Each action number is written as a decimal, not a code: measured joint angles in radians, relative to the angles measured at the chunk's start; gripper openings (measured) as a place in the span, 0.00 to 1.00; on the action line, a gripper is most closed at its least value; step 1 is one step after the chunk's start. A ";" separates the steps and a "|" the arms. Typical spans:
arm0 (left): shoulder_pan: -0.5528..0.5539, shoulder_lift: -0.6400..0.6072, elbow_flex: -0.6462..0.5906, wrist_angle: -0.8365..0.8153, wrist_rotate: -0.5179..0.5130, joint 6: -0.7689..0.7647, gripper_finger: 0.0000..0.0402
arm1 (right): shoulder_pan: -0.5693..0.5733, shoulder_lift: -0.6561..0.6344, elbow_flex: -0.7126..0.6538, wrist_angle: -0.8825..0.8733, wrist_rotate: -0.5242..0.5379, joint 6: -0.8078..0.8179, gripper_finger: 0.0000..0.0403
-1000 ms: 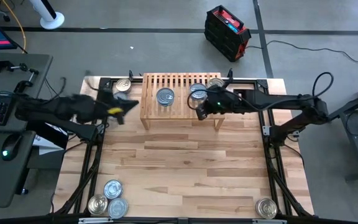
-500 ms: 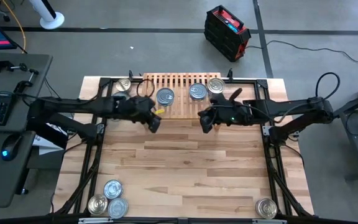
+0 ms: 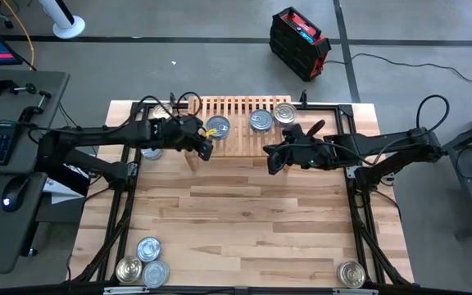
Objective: Stack canned seafood by type on shelf
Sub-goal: Move the green tuna can to the center of the table
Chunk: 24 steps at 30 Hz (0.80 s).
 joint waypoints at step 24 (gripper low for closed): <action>-0.145 -0.503 0.000 -0.244 0.006 0.055 0.00 | -0.037 -0.057 0.000 -0.033 0.017 -0.082 0.00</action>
